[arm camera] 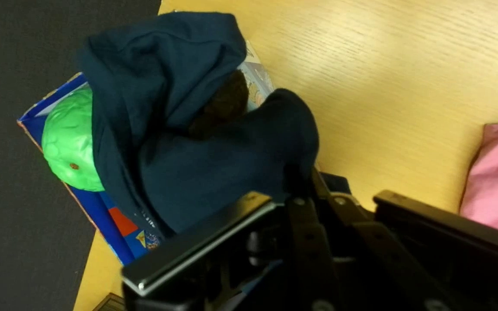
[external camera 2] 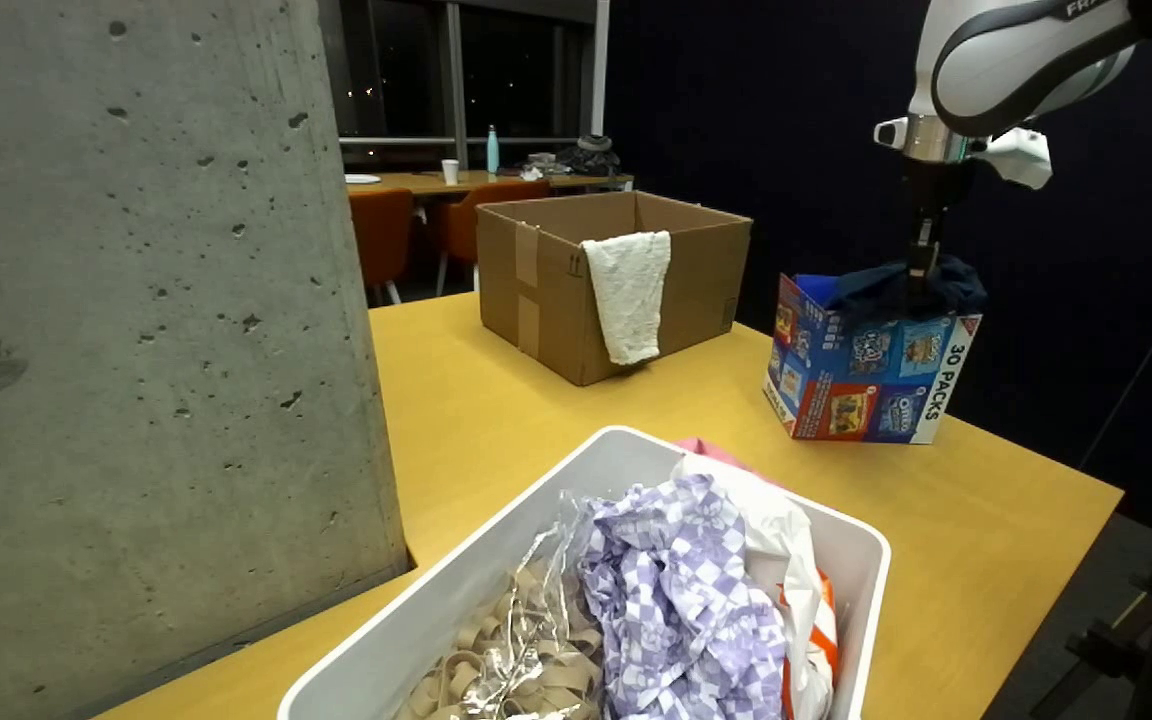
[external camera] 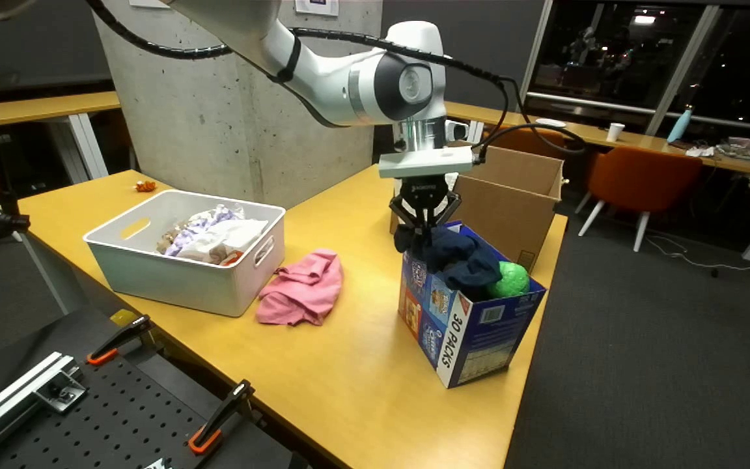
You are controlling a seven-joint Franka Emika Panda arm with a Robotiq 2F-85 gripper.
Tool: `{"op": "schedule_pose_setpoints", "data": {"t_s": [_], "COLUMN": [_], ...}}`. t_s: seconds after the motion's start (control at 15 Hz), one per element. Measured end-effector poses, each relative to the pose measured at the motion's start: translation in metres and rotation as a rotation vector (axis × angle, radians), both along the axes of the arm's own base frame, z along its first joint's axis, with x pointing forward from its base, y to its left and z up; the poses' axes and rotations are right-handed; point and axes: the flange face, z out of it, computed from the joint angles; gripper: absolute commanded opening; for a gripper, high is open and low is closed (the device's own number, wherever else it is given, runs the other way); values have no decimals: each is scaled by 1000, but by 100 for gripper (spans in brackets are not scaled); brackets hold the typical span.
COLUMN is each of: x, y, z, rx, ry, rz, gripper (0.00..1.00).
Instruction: Move the laundry and the toy from the box into the washing basket
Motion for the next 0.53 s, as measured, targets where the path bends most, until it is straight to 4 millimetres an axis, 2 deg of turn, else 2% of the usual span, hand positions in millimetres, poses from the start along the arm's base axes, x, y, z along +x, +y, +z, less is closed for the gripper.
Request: {"op": "schedule_pose_setpoints", "data": {"t_s": [0.13,0.27,0.4,0.53], "x": [0,0,-2,-8], "y": [0,3,14,36], "z": [8,27,57,90], "rx": [-5,-18,-34,-53], "ry": [-14,-43,-81,-120], "rz": [-11,-23,-33,-37], "gripper": [1,1,1,1]}}
